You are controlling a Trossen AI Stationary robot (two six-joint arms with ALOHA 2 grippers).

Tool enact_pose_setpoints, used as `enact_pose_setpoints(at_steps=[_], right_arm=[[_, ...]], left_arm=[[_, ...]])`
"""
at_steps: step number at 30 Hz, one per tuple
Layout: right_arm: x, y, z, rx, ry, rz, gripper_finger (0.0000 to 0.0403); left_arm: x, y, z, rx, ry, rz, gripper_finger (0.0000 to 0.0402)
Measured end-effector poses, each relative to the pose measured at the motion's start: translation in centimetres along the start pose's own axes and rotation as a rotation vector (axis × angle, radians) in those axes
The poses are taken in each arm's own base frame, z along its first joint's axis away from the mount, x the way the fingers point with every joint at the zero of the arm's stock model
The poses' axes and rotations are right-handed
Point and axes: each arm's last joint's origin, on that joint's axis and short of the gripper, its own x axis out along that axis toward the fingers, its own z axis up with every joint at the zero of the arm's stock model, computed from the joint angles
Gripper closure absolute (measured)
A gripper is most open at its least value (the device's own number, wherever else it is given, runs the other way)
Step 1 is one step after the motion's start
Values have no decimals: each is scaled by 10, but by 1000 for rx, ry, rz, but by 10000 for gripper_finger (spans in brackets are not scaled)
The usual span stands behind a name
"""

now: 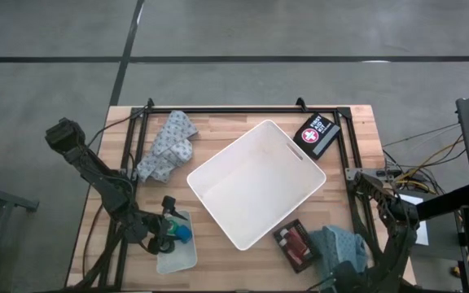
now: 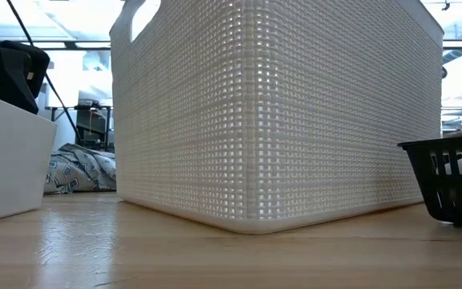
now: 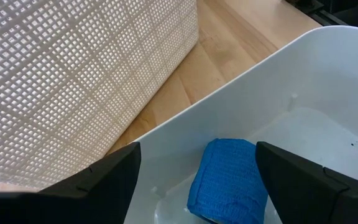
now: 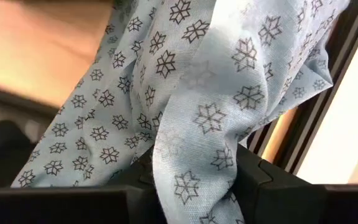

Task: Pick & place medical supplies in basket/bin
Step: Put the blue patient gown into the white laundry bin

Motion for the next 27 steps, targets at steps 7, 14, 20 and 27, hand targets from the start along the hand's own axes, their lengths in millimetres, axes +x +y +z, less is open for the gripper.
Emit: enact_pose_setpoints(at_steps=[7,14,20,27], right_arm=[[-22,0,-3,-6,60,64,303],[-40,0,-3,-7,106,122,303],[-57,-1,-4,-10,154,170,303],[-67,-7,-5,10,191,186,303]], left_arm=[[0,0,0,2,3,1,80],[0,0,0,3,4,1,80],[0,0,-1,4,6,1,80],[0,0,-1,6,10,2,80]])
